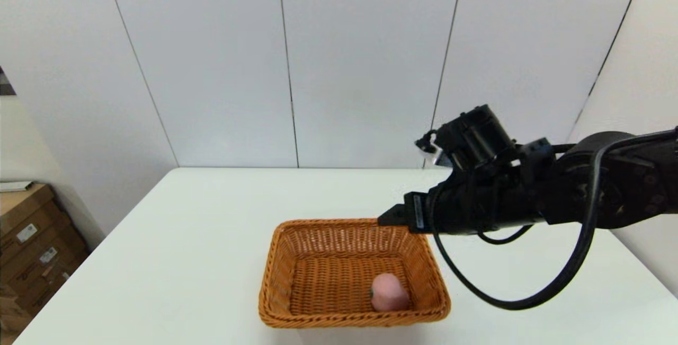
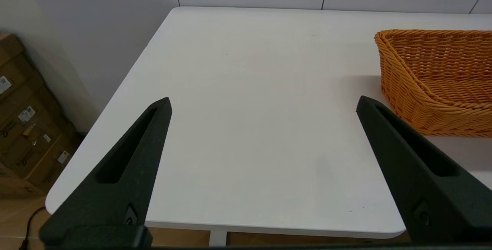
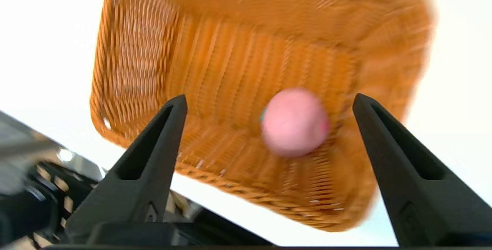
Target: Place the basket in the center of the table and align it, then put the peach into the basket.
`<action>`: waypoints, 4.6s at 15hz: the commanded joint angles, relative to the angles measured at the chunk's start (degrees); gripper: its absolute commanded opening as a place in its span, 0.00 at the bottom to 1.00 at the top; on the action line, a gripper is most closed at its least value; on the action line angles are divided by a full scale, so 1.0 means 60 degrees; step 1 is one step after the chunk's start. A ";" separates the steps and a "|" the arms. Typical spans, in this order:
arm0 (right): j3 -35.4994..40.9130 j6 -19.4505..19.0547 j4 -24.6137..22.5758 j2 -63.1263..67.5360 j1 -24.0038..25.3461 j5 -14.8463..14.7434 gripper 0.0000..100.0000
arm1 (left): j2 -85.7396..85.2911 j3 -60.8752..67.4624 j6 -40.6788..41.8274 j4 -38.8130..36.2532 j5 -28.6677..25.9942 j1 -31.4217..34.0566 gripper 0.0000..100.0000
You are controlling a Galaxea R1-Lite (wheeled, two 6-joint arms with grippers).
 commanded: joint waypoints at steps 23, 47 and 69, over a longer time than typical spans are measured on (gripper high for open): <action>-0.0656 -0.2580 0.6843 -0.6421 -0.5528 0.6423 1.00 | -0.0002 0.0014 0.0009 -0.0023 -0.0014 0.0002 1.00; 0.7195 -0.3693 0.1511 -1.4639 -0.5484 0.0124 1.00 | -0.0002 0.0014 0.0009 -0.0023 -0.0014 0.0002 1.00; 1.0608 -0.4733 -0.0233 -1.7246 -0.5440 -0.0770 1.00 | -0.0002 0.0014 -0.0020 -0.0038 0.0030 0.0002 1.00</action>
